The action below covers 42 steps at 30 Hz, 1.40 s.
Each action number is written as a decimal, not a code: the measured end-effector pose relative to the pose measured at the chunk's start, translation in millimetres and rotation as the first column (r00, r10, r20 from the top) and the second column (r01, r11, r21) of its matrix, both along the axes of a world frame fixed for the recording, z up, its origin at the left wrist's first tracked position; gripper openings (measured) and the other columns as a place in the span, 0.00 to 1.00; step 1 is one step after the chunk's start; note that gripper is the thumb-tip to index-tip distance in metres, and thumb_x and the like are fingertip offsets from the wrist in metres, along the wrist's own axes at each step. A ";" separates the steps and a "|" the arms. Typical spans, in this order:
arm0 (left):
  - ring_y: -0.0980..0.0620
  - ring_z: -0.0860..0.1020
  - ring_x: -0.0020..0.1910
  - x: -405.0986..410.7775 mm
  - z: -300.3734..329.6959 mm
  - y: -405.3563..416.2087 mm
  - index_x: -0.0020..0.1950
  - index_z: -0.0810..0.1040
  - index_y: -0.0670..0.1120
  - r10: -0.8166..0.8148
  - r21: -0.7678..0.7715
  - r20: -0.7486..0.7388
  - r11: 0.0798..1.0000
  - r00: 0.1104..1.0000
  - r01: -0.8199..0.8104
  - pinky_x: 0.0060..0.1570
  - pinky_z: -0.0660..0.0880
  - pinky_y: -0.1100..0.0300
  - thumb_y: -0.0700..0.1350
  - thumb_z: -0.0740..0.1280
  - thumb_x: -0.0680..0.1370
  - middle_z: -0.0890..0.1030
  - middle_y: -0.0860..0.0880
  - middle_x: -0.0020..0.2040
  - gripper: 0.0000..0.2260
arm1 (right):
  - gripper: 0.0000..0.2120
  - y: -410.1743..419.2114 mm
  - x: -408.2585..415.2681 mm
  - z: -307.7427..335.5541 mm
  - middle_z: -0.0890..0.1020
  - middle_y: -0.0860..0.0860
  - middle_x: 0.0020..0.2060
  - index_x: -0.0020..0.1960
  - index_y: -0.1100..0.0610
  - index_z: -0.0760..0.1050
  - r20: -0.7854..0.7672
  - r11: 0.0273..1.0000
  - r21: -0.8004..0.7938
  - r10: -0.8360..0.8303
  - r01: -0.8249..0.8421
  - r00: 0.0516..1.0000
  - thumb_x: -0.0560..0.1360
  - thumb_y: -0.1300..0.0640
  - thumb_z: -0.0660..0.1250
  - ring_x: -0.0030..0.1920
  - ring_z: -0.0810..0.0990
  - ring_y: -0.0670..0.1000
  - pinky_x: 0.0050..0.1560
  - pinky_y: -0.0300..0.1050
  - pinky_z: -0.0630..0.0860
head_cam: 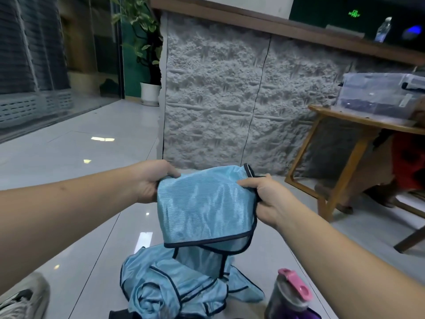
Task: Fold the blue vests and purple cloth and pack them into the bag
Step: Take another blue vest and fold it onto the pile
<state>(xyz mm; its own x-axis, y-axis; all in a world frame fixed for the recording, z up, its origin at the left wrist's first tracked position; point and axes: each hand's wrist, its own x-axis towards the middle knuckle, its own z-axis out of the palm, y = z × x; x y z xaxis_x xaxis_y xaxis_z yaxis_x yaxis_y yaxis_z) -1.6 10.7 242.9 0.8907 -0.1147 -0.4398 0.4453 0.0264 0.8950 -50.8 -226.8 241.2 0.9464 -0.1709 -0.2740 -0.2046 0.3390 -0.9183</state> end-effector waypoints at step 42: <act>0.40 0.80 0.37 -10.0 23.4 -13.0 0.38 0.83 0.49 -0.658 0.878 0.346 0.479 0.669 0.017 0.34 0.79 0.48 0.42 0.74 0.70 0.84 0.41 0.39 0.03 | 0.52 7.2 -9.0 13.0 0.68 0.42 0.78 0.80 0.40 0.65 -0.225 0.278 -0.852 0.569 -0.443 0.791 0.61 0.42 0.85 0.79 0.66 0.48 0.77 0.53 0.65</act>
<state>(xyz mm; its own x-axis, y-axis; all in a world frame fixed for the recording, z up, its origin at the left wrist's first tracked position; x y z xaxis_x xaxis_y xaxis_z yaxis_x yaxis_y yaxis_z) -11.6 -2.3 266.2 0.9206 -0.3856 0.0615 -0.3669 -0.8004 0.4741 -59.8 -219.6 254.2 0.9397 0.2794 -0.1971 0.0760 -0.7326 -0.6764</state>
